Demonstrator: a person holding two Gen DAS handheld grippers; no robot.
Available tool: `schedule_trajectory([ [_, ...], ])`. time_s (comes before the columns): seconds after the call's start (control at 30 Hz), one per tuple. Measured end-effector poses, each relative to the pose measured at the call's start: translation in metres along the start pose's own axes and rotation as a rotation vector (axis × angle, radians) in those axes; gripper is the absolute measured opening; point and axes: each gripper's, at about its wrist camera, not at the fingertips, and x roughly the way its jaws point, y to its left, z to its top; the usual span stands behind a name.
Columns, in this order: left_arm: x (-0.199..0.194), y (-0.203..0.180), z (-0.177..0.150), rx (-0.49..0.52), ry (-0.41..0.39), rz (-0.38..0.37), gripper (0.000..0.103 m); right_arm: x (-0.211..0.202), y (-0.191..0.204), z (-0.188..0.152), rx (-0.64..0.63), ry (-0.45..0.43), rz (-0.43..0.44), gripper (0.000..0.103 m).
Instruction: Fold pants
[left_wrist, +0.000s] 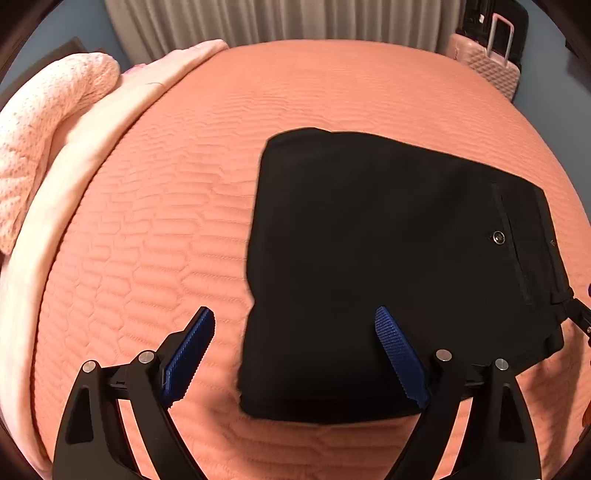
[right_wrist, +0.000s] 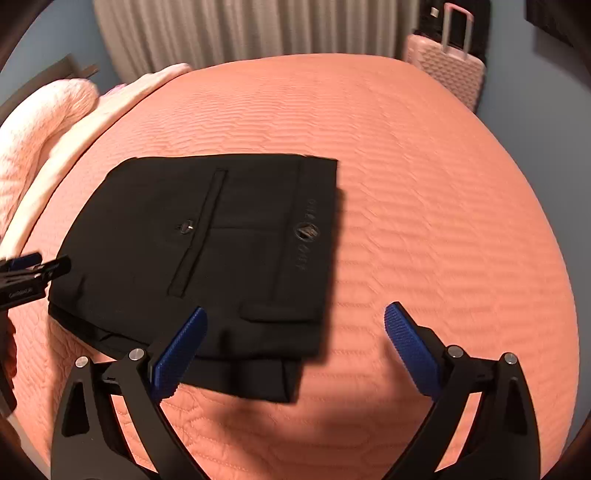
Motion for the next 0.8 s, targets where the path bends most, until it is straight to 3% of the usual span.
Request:
schedule_trajectory([
  [0.1,-0.024,-0.003,-0.005,0.034,-0.057,0.038,0.086,-0.029,0.017,0.004,-0.049,-0.069,-0.003,0.095],
  [0.27,-0.072,-0.015,-0.006,0.025,-0.127,0.027,0.087,-0.096,0.053,0.020,-0.069,-0.220,-0.011,0.095],
  [0.37,-0.090,-0.021,-0.005,0.023,-0.145,0.014,0.087,-0.114,0.059,0.023,-0.057,-0.234,0.001,0.095],
  [0.5,-0.102,-0.026,-0.005,0.035,-0.155,0.016,0.087,-0.107,0.053,0.022,-0.044,-0.193,0.008,0.096],
  [0.6,-0.084,-0.019,-0.003,0.034,-0.127,0.001,0.087,-0.084,0.040,0.015,-0.039,-0.151,0.016,0.097],
  [0.63,-0.072,-0.015,-0.002,0.023,-0.102,-0.023,0.087,-0.074,0.036,0.014,-0.034,-0.136,0.027,0.097],
  [0.7,-0.028,0.006,0.001,-0.055,-0.014,-0.145,0.087,-0.039,0.019,0.011,-0.002,-0.065,0.050,0.098],
  [0.8,0.020,0.030,0.000,-0.157,0.073,-0.197,0.085,0.009,-0.011,0.002,0.095,0.024,0.075,0.098],
])
